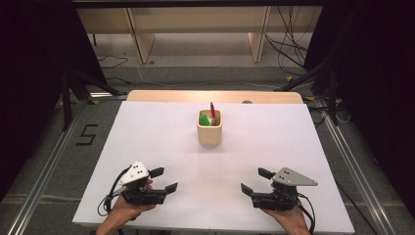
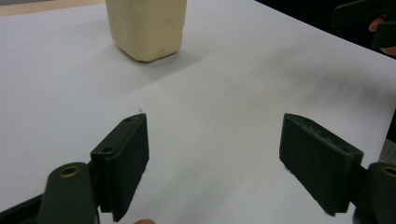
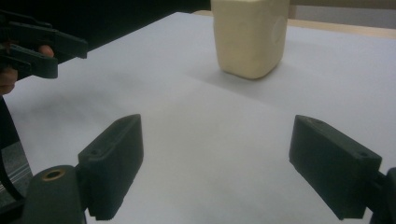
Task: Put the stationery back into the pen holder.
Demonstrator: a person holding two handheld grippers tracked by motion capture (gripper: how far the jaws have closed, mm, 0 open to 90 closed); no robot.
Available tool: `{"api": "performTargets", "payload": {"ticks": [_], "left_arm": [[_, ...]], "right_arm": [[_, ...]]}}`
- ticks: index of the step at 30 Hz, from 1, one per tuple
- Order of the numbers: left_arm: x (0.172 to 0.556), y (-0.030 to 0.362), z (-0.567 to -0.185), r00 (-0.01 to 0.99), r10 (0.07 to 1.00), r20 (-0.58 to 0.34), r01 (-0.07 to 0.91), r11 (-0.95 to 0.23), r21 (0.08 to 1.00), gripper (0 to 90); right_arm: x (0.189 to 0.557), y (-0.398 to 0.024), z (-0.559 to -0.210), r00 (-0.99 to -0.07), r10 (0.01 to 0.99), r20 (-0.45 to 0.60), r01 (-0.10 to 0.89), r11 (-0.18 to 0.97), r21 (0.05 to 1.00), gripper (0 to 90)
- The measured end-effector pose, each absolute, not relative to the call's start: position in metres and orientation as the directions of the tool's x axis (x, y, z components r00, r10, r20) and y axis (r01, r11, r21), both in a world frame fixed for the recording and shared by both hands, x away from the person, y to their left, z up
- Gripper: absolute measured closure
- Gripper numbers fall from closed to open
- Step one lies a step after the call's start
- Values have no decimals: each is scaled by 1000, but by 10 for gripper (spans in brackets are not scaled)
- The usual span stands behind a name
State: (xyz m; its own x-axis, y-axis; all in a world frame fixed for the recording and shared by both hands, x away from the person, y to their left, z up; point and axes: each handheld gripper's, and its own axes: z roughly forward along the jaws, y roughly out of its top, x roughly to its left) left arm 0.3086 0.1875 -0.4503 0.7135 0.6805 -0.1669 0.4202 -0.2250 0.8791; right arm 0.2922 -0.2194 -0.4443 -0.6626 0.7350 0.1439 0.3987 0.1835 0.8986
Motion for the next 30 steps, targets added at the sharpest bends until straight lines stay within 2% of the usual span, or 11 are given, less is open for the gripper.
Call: {"api": "performTargets", "payload": {"ticks": [5,30], "left_arm": [[307,188,-451,715,673,-189,430,-210,878,236],[305,190,-451,713,676,-186,429,-210,879,236]], "right_arm": [[287,-228,-448,-648,748,142,396,172,902,176],[284,-233,-448,-633,760,147,401,159,902,157]]}}
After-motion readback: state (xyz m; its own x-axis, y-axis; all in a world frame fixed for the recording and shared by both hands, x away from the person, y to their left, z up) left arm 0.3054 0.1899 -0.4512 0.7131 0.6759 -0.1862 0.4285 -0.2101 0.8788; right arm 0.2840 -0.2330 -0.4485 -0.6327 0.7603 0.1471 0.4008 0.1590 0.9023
